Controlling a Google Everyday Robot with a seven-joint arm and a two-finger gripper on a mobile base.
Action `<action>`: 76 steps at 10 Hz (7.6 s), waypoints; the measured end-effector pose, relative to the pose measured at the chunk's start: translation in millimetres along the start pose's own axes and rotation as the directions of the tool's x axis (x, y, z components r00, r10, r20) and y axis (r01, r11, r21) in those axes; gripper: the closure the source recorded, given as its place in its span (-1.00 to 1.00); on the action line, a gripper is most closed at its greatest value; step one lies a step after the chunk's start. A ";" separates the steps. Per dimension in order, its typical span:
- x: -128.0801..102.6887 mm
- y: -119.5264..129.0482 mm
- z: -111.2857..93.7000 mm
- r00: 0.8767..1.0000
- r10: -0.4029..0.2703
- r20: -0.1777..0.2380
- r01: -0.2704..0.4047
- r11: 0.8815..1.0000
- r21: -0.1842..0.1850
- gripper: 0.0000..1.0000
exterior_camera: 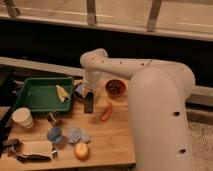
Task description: Wipe tray with eraser
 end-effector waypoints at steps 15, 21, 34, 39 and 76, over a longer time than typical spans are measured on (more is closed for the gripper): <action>-80.9 91.1 -40.6 0.954 -0.226 0.197 0.234 0.972 -0.017 1.00; -105.0 215.1 -27.2 0.866 -0.440 0.239 0.469 0.879 -0.081 1.00; -111.4 275.5 49.6 0.850 -0.474 0.230 0.516 0.838 -0.177 1.00; -101.5 291.9 77.7 0.856 -0.469 0.217 0.514 0.815 -0.269 1.00; -103.7 279.7 119.5 0.877 -0.476 0.056 0.478 0.858 -0.186 1.00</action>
